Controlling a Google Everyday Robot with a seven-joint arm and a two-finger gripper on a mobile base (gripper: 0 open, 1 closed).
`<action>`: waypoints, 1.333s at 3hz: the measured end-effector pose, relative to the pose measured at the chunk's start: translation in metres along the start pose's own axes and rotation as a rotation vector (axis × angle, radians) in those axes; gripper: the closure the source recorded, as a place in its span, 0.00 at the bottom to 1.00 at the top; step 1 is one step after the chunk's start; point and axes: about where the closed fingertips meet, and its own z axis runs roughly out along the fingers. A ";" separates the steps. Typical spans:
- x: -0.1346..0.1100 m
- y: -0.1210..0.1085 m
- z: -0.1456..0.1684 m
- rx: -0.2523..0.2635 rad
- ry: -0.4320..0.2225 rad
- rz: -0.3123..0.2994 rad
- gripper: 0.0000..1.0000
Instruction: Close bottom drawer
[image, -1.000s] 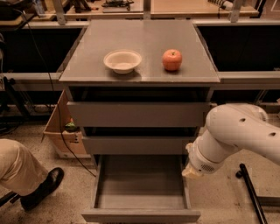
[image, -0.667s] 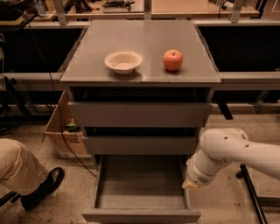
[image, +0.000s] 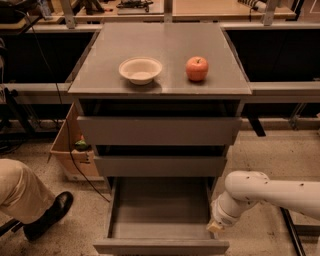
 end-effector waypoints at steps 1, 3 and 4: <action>0.000 0.000 0.000 0.000 0.001 0.001 0.00; 0.002 -0.016 0.073 -0.077 -0.042 0.038 0.00; 0.011 -0.020 0.124 -0.131 -0.048 0.079 0.00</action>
Offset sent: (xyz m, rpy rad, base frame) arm 0.0102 0.0197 -0.0710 0.0904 0.0568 -0.0137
